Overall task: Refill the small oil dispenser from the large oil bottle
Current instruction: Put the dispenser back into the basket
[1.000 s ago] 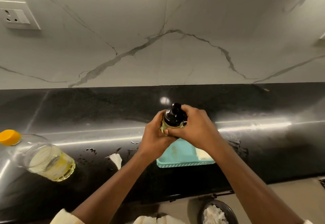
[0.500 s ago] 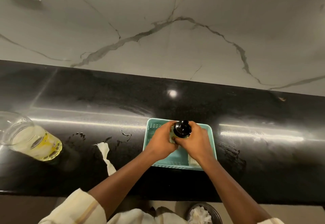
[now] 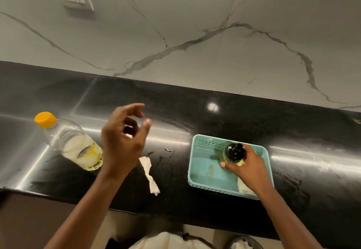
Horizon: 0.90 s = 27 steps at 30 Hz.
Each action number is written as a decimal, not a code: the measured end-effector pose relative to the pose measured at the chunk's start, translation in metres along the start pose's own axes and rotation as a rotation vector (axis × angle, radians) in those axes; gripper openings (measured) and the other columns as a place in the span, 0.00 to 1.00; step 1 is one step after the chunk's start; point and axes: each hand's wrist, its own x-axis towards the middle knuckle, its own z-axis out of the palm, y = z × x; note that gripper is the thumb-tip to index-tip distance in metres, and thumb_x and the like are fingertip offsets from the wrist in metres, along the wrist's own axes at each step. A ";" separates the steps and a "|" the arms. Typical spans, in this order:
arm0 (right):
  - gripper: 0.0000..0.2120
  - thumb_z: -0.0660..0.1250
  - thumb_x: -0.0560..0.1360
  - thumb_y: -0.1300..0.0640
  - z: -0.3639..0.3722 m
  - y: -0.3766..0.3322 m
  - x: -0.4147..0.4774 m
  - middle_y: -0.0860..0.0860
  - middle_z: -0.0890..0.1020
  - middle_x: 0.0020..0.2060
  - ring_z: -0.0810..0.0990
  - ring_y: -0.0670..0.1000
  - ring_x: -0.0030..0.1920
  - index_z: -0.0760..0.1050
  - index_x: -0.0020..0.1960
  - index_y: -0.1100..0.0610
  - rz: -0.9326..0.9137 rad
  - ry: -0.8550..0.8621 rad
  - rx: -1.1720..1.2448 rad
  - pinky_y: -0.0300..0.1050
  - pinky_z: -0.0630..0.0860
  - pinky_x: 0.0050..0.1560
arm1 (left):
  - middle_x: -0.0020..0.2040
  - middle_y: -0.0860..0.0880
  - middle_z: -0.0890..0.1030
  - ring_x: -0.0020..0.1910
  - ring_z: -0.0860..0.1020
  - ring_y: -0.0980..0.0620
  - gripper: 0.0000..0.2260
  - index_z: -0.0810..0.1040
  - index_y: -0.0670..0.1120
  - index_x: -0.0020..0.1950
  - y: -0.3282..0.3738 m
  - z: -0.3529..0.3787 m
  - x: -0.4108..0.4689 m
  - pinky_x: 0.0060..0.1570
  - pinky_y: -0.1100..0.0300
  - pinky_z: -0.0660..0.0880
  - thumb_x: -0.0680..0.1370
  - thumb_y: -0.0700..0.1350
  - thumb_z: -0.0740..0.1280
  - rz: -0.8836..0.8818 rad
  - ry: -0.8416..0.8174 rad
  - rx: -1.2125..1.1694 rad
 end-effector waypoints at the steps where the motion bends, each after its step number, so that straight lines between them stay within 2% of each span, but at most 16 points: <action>1: 0.41 0.87 0.64 0.47 -0.005 -0.005 -0.007 0.52 0.85 0.61 0.84 0.56 0.62 0.75 0.72 0.54 0.026 0.034 0.009 0.46 0.75 0.61 | 0.52 0.46 0.82 0.38 0.79 0.52 0.14 0.81 0.42 0.64 0.004 -0.020 0.004 0.36 0.64 0.77 0.79 0.38 0.76 0.051 0.093 0.030; 3: 0.35 0.83 0.70 0.48 -0.018 -0.022 -0.030 0.55 0.85 0.61 0.85 0.56 0.57 0.76 0.72 0.55 0.025 0.197 0.016 0.48 0.77 0.58 | 0.50 0.41 0.81 0.34 0.75 0.49 0.11 0.81 0.41 0.62 0.007 -0.059 0.011 0.34 0.60 0.72 0.81 0.39 0.75 0.144 0.285 0.109; 5: 0.21 0.80 0.74 0.51 -0.018 -0.051 -0.062 0.52 0.87 0.52 0.85 0.52 0.47 0.80 0.64 0.53 -0.078 0.362 0.014 0.46 0.78 0.50 | 0.52 0.38 0.80 0.37 0.73 0.47 0.15 0.80 0.44 0.65 -0.011 -0.098 0.014 0.38 0.57 0.69 0.82 0.48 0.76 0.142 0.455 0.214; 6: 0.15 0.78 0.76 0.53 -0.009 -0.069 -0.078 0.49 0.86 0.49 0.84 0.48 0.45 0.81 0.61 0.51 -0.159 0.350 0.018 0.44 0.79 0.47 | 0.55 0.37 0.79 0.40 0.73 0.48 0.19 0.79 0.47 0.67 -0.024 -0.116 0.016 0.41 0.57 0.68 0.81 0.55 0.75 0.059 0.525 0.239; 8: 0.12 0.75 0.78 0.56 0.028 -0.106 -0.100 0.43 0.83 0.50 0.82 0.41 0.46 0.82 0.61 0.47 -0.346 0.117 0.007 0.40 0.80 0.49 | 0.63 0.41 0.79 0.49 0.74 0.52 0.30 0.76 0.51 0.70 -0.045 -0.148 0.018 0.48 0.63 0.68 0.77 0.70 0.72 -0.190 0.617 0.244; 9: 0.15 0.74 0.79 0.57 0.051 -0.120 -0.104 0.42 0.81 0.55 0.82 0.41 0.50 0.81 0.64 0.45 -0.430 -0.057 -0.050 0.40 0.80 0.53 | 0.67 0.44 0.78 0.54 0.75 0.53 0.32 0.75 0.55 0.72 -0.052 -0.157 0.019 0.50 0.64 0.69 0.75 0.72 0.72 -0.237 0.610 0.241; 11: 0.28 0.71 0.78 0.62 0.098 -0.142 -0.101 0.43 0.75 0.70 0.79 0.46 0.65 0.74 0.74 0.44 -0.570 -0.352 -0.256 0.45 0.77 0.66 | 0.72 0.48 0.76 0.61 0.76 0.54 0.31 0.74 0.57 0.74 -0.061 -0.170 0.021 0.53 0.60 0.75 0.75 0.64 0.78 -0.158 0.483 0.226; 13: 0.43 0.72 0.75 0.65 0.137 -0.159 -0.089 0.46 0.59 0.83 0.68 0.55 0.77 0.59 0.84 0.47 -0.650 -0.506 -0.534 0.53 0.73 0.74 | 0.71 0.48 0.78 0.65 0.77 0.54 0.30 0.77 0.54 0.73 -0.069 -0.181 0.023 0.56 0.50 0.80 0.74 0.58 0.81 -0.142 0.294 0.202; 15: 0.48 0.74 0.74 0.66 0.161 -0.164 -0.077 0.51 0.50 0.86 0.64 0.62 0.79 0.52 0.86 0.49 -0.680 -0.574 -0.741 0.59 0.71 0.75 | 0.69 0.50 0.81 0.67 0.79 0.51 0.28 0.80 0.54 0.71 -0.076 -0.184 0.023 0.59 0.44 0.82 0.72 0.59 0.79 -0.219 0.125 0.148; 17: 0.42 0.72 0.76 0.66 0.179 -0.162 -0.069 0.54 0.55 0.85 0.65 0.63 0.78 0.57 0.84 0.52 -0.675 -0.591 -0.810 0.59 0.70 0.76 | 0.67 0.51 0.84 0.66 0.82 0.50 0.24 0.82 0.56 0.67 -0.083 -0.189 0.023 0.58 0.46 0.83 0.73 0.58 0.78 -0.246 0.051 0.099; 19: 0.30 0.69 0.78 0.66 0.190 -0.151 -0.066 0.54 0.67 0.79 0.69 0.60 0.75 0.68 0.78 0.54 -0.700 -0.562 -0.798 0.54 0.72 0.74 | 0.65 0.51 0.85 0.65 0.83 0.52 0.20 0.84 0.55 0.66 -0.087 -0.190 0.027 0.55 0.51 0.83 0.75 0.56 0.78 -0.227 0.018 0.097; 22: 0.20 0.65 0.80 0.65 0.197 -0.134 -0.070 0.51 0.78 0.68 0.75 0.54 0.69 0.78 0.70 0.55 -0.709 -0.502 -0.761 0.49 0.74 0.67 | 0.58 0.55 0.87 0.63 0.84 0.52 0.10 0.85 0.60 0.57 -0.100 -0.185 0.034 0.56 0.48 0.84 0.77 0.51 0.78 -0.232 -0.056 0.110; 23: 0.18 0.65 0.80 0.64 0.196 -0.133 -0.072 0.51 0.81 0.65 0.78 0.53 0.66 0.80 0.68 0.54 -0.677 -0.456 -0.678 0.48 0.76 0.65 | 0.54 0.55 0.88 0.61 0.85 0.51 0.07 0.84 0.61 0.53 -0.104 -0.183 0.034 0.56 0.48 0.84 0.78 0.51 0.78 -0.240 -0.078 0.125; 25: 0.15 0.68 0.79 0.63 0.194 -0.148 -0.077 0.48 0.87 0.56 0.84 0.49 0.57 0.85 0.61 0.51 -0.569 -0.277 -0.314 0.47 0.79 0.60 | 0.50 0.54 0.89 0.59 0.86 0.50 0.02 0.85 0.59 0.49 -0.110 -0.179 0.035 0.55 0.49 0.83 0.80 0.52 0.76 -0.242 -0.073 0.137; 27: 0.15 0.72 0.77 0.63 0.191 -0.186 -0.083 0.44 0.88 0.52 0.85 0.42 0.51 0.87 0.60 0.49 -0.538 -0.074 0.084 0.42 0.82 0.55 | 0.49 0.55 0.89 0.59 0.86 0.52 0.04 0.85 0.54 0.50 -0.110 -0.178 0.036 0.53 0.54 0.82 0.81 0.53 0.75 -0.218 -0.055 0.127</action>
